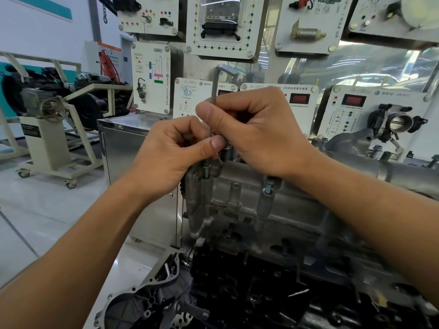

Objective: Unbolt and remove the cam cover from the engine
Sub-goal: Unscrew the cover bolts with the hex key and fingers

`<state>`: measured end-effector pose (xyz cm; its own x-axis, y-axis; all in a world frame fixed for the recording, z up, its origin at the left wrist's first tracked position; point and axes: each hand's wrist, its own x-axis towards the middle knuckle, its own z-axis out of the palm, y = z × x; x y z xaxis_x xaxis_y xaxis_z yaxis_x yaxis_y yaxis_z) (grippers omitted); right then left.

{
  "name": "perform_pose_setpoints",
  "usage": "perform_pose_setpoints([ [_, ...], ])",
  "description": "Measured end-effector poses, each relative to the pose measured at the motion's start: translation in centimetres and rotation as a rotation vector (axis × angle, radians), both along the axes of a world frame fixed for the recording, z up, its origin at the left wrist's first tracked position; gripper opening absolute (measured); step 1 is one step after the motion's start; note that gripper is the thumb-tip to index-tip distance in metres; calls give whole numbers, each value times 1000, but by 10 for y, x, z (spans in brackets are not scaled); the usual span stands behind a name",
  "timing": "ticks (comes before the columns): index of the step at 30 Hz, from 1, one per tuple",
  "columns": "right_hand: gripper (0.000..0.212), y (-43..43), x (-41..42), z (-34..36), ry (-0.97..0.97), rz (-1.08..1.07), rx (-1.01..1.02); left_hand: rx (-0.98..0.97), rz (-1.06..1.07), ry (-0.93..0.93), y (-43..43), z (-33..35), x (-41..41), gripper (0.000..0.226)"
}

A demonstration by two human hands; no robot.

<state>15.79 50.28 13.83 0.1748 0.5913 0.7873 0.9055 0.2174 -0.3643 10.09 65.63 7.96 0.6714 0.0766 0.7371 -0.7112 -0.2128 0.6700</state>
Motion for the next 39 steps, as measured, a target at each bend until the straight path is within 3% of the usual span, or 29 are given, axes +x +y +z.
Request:
perform_pose_setpoints([
  [6,25,-2,1,1,3,-38,42,23,32,-45,-7,2,-1,50],
  [16,39,-2,1,-1,22,-28,-39,-43,-131,69,3,-1,-3,29],
  [21,41,-3,0,-1,13,-64,-88,-63,-88,45,0,-4,-3,16],
  [29,25,-1,-3,-1,5,-50,-14,-98,-4,-34,-6,-4,2,18],
  [36,12,-3,0,-1,8,-60,52,-52,4,-49,-8,-2,-1,42],
  [39,12,-3,0,-1,-5,-68,48,-45,0,-32,-7,0,-2,37],
])
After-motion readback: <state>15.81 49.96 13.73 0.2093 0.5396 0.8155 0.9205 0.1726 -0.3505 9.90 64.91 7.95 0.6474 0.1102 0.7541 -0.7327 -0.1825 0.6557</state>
